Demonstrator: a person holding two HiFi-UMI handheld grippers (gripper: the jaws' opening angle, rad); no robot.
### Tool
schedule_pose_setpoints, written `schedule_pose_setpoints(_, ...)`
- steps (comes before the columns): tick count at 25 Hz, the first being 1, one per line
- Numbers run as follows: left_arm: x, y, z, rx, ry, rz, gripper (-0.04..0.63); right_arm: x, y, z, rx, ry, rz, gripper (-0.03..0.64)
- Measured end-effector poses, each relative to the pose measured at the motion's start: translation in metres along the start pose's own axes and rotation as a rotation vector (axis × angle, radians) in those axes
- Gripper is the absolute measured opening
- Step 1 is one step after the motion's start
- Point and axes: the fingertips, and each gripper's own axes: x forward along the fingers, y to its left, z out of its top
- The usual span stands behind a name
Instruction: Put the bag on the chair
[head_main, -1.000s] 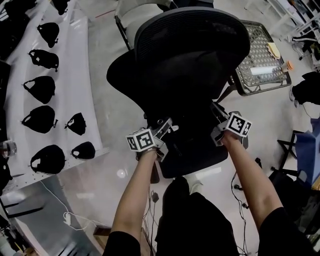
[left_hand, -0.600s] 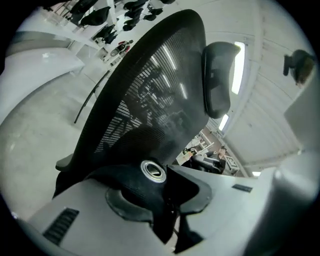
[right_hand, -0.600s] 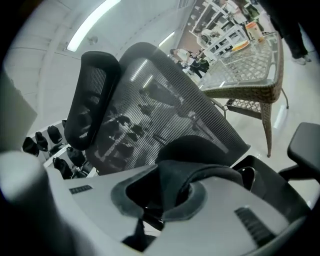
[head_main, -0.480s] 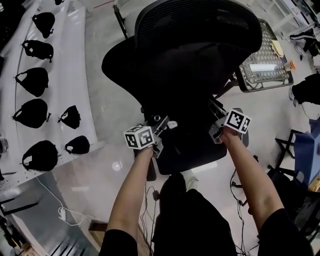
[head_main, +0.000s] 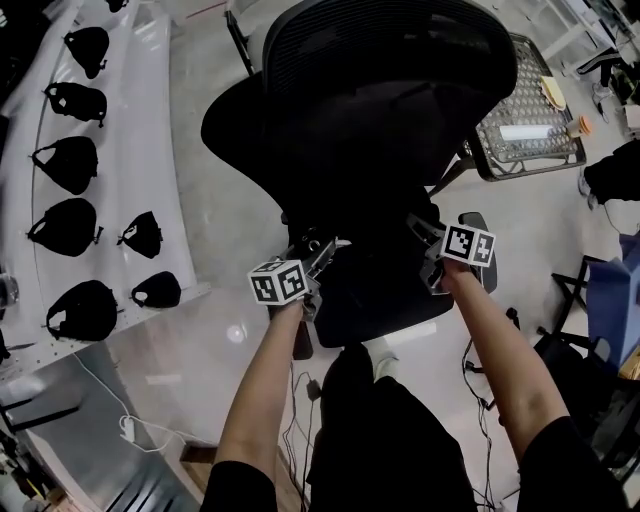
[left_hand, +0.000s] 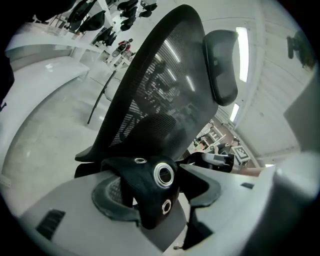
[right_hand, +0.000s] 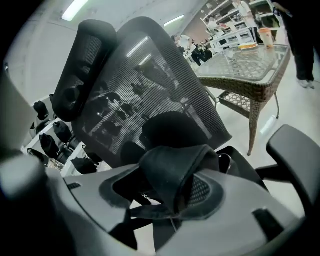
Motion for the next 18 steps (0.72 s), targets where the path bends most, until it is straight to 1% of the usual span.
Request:
schedule_pose_setpoints(3,-0.008,-0.001,-0.008,0.024,0.003,0.023,0.242,-0.010,-0.005,-0.003,-0.015,0.015,-0.017,0.244)
schedule_pose_setpoints(5,-0.014,-0.002,-0.013,0.020,0.000,0.029,0.247,-0.017,-0.007,-0.002,-0.027,0.013,-0.033,0.252)
schedule_pose_setpoints(8,-0.028,-0.006,-0.021,0.013,-0.020,0.048,0.250,-0.034,-0.009,0.002,-0.074,0.004,-0.064,0.287)
schedule_pose_setpoints(11,-0.044,-0.011,-0.031,0.007,-0.032,0.068,0.253,-0.058,-0.014,0.000,-0.122,0.000,-0.099,0.293)
schedule_pose_setpoints(14,-0.063,-0.019,-0.036,0.007,-0.044,0.073,0.255,-0.076,-0.011,-0.009,-0.134,0.013,-0.101,0.293)
schedule_pose_setpoints(18,-0.089,-0.046,-0.040,0.012,-0.055,0.046,0.255,-0.109,0.011,-0.017,-0.179,0.020,-0.079,0.293)
